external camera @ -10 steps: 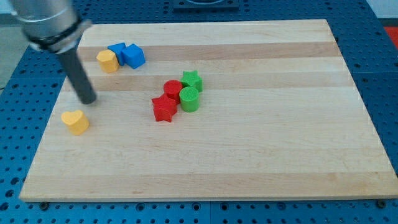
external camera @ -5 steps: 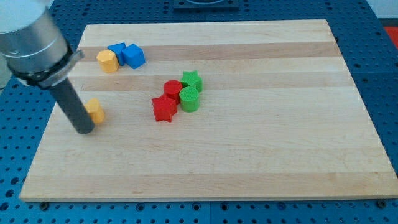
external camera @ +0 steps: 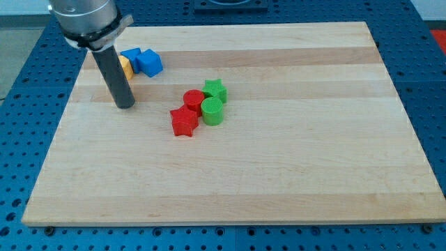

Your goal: Push the yellow heart into the blue cube

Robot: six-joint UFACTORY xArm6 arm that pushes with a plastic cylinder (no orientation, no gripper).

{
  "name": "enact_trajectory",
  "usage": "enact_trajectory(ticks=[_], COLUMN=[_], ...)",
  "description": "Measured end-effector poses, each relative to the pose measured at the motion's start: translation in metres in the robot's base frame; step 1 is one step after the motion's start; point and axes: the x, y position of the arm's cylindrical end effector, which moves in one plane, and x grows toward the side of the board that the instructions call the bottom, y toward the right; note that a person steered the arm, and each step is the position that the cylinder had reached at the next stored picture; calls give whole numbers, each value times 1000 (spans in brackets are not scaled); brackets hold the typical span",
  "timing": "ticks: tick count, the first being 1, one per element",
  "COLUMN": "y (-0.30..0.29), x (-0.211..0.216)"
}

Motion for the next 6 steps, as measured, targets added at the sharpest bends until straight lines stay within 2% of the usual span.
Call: enact_trajectory(ticks=[3,6], y=[-53,-31], x=[-5,-23])
